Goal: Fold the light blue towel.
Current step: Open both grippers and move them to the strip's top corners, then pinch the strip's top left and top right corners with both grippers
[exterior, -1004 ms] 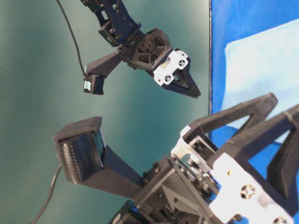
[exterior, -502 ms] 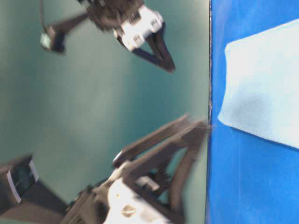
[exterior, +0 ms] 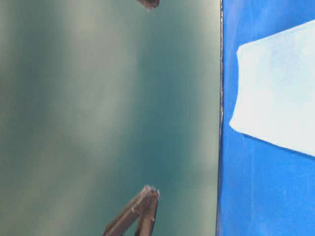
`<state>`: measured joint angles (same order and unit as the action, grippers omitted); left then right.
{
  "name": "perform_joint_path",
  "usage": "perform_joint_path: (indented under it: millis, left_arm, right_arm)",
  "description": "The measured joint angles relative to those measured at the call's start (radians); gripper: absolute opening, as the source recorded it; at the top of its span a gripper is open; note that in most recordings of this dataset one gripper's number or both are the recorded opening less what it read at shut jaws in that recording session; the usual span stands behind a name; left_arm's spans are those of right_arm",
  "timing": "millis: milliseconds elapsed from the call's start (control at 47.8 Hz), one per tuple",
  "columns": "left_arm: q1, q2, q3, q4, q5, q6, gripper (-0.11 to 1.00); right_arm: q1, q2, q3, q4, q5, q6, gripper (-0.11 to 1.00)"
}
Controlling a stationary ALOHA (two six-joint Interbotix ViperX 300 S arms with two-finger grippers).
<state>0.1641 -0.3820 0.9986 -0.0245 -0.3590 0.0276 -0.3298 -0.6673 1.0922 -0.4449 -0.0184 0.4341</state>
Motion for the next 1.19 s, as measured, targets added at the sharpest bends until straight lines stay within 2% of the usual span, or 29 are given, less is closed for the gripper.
perform_joint_path:
  millis: [523,669,899,1192]
  left_arm:
    - [0.005,-0.003,0.011,0.002,-0.014,0.002,0.82]
    - [0.023,0.031,-0.012,0.0,-0.015,0.014,0.82]
    - [0.103,0.201,-0.141,0.0,-0.017,0.046,0.82]
    - [0.204,0.471,-0.304,0.0,-0.015,0.058,0.82]
  right_arm:
    - [0.002,0.034,0.008,0.0,-0.025,0.008,0.65]
    - [-0.005,0.058,-0.021,0.0,-0.017,0.006,0.65]
    - [-0.109,0.232,-0.109,-0.012,0.021,-0.011,0.65]
    - [-0.186,0.509,-0.227,-0.084,0.046,-0.02,0.65]
